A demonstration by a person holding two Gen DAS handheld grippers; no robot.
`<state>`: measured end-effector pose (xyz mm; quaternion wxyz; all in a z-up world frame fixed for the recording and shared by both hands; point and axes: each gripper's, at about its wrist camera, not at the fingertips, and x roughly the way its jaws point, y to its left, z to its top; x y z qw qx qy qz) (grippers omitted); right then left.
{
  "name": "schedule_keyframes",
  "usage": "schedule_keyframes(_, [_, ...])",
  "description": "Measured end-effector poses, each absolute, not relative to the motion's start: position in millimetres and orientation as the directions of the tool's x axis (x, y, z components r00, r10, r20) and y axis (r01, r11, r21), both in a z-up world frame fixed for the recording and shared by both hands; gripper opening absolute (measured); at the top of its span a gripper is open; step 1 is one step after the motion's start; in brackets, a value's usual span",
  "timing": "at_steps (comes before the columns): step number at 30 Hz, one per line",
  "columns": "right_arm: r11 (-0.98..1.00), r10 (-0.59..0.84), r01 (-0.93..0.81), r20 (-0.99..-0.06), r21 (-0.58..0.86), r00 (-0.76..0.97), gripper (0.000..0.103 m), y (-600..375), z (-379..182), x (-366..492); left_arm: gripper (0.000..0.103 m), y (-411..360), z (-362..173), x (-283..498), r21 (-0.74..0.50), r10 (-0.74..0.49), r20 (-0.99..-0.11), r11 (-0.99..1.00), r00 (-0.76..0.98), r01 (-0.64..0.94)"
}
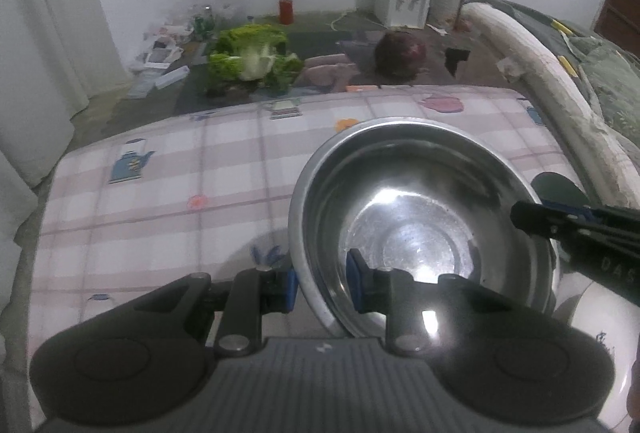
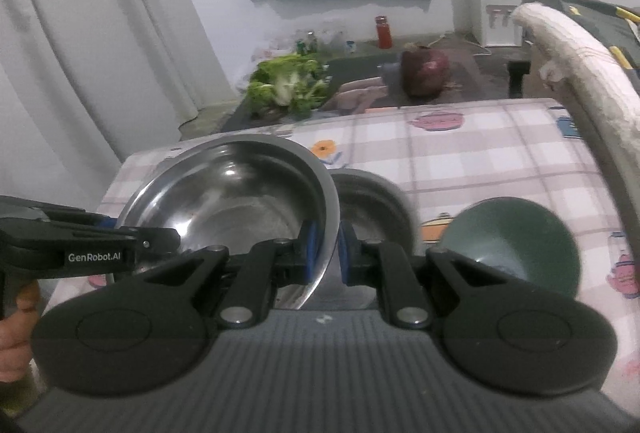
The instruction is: Organize plates and bowls
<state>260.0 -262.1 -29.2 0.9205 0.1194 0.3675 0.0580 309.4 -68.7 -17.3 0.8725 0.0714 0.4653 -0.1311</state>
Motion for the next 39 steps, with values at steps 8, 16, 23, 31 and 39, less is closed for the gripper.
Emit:
schedule_keyframes(8, [0.970,0.167,0.010,-0.695,0.243,0.699,0.011,-287.9,-47.6,269.6,0.026,-95.9,-40.1,322.8,0.014,-0.153,-0.853,0.949,0.499,0.315])
schedule_keyframes(16, [0.977,0.157,0.002,-0.721,0.215,0.675,0.013,-291.2,-67.5,284.7,0.026,-107.1,-58.0,333.7,0.040,-0.125,-0.872,0.945,0.474,0.324])
schedule_keyframes(23, [0.983,0.149,-0.017,-0.729,0.185,0.668,0.014,-291.2,-73.9,291.8,0.027,-109.5,-64.5,338.8,0.061,-0.110,-0.873,0.942,0.476,0.330])
schedule_keyframes(31, [0.989,0.129,-0.037,-0.710,0.144,0.692,0.022,-291.2,-62.8,295.1,0.036,-104.8,-55.6,335.7,0.085,-0.118,-0.841,0.936,0.529,0.343])
schedule_keyframes(39, [0.989,0.130,-0.036,-0.719,0.145,0.683,0.023,-296.5,-62.8,327.3,0.033,-97.1,-68.8,347.4,0.062,-0.112,-0.859,0.946,0.500,0.318])
